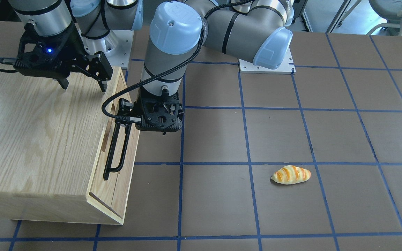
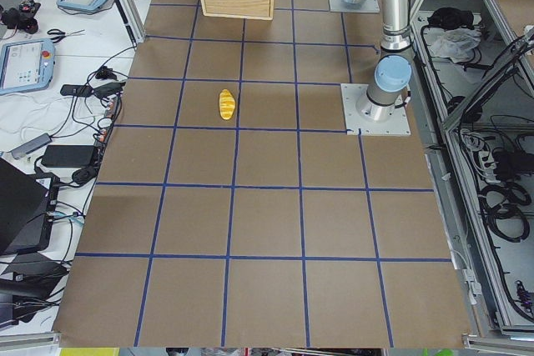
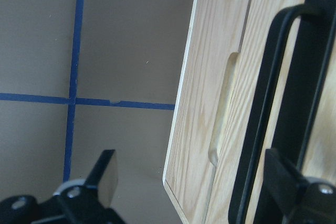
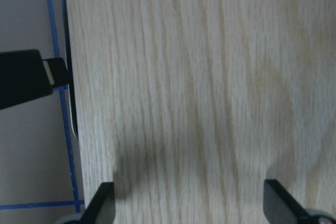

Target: Open upper drawer

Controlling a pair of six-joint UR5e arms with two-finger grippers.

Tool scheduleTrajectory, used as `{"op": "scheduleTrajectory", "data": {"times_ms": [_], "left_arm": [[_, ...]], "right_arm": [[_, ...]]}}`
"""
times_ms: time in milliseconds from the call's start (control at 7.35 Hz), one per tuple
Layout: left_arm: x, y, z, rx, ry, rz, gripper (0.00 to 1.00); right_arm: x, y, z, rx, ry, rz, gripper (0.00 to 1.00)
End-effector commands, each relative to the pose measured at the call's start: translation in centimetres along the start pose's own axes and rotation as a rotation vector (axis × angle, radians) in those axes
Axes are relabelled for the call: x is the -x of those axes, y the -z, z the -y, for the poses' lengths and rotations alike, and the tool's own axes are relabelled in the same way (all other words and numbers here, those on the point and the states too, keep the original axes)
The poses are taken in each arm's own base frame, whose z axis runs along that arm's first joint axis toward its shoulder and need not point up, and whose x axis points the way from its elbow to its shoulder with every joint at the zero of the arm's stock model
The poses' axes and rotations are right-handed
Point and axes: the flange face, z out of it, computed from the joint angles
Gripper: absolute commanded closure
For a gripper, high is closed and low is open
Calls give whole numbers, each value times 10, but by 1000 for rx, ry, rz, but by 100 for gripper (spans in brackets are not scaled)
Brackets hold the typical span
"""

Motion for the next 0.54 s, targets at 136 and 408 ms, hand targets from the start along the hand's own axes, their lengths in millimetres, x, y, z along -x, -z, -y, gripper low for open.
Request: {"op": "scheduleTrajectory", "data": {"times_ms": [136, 408], "left_arm": [[-6, -14, -1, 0, -9, -4, 0], [-9, -20, -3, 30, -7, -33, 0]], "right_arm": [[0, 0, 0, 0, 0, 0, 0], [0, 0, 0, 0, 0, 0, 0]]}}
